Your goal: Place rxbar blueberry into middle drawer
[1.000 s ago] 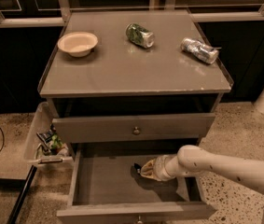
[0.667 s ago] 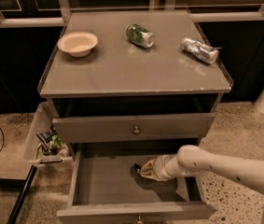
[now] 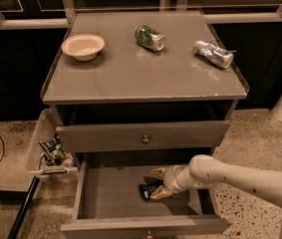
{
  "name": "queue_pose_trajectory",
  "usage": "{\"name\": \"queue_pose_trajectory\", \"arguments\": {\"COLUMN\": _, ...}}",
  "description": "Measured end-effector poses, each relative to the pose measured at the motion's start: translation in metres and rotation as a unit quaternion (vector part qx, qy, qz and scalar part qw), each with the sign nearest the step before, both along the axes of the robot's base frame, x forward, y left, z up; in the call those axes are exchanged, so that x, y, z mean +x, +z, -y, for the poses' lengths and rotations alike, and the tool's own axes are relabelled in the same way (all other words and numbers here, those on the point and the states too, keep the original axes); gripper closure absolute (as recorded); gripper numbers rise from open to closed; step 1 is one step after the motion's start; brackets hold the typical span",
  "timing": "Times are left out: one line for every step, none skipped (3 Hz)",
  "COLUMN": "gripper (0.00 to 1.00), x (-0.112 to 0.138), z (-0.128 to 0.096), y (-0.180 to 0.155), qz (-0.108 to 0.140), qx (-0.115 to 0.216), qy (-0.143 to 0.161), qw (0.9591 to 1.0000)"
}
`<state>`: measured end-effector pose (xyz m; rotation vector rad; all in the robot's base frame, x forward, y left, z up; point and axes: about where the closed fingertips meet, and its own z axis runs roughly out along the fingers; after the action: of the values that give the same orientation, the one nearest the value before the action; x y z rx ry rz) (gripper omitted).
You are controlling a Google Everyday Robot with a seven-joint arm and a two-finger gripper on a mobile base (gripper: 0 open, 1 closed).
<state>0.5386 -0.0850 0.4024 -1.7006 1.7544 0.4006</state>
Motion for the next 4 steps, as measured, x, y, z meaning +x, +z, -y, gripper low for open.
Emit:
{"name": "queue_pose_trajectory", "arguments": {"gripper": 0.00, "x": -0.020, "z": 0.008, "y": 0.012, "qz": 0.012, "qx": 0.000, "qy": -0.003, "qw": 0.9999}}
{"name": "queue_pose_trajectory", "arguments": {"gripper": 0.00, "x": -0.055, "z": 0.027, "y": 0.043, "qz": 0.040, "qx": -0.004, "qy": -0.004, "qw": 0.9992}}
{"name": "queue_pose_trajectory", "arguments": {"gripper": 0.00, "x": -0.078, "z": 0.045, "y": 0.080, "qz": 0.066, "qx": 0.031, "qy": -0.002, "qw": 0.9973}}
{"name": "queue_pose_trajectory", "arguments": {"gripper": 0.00, "x": -0.095, "z": 0.074, "y": 0.136, "qz": 0.090, "qx": 0.054, "qy": 0.008, "qw": 0.9945}}
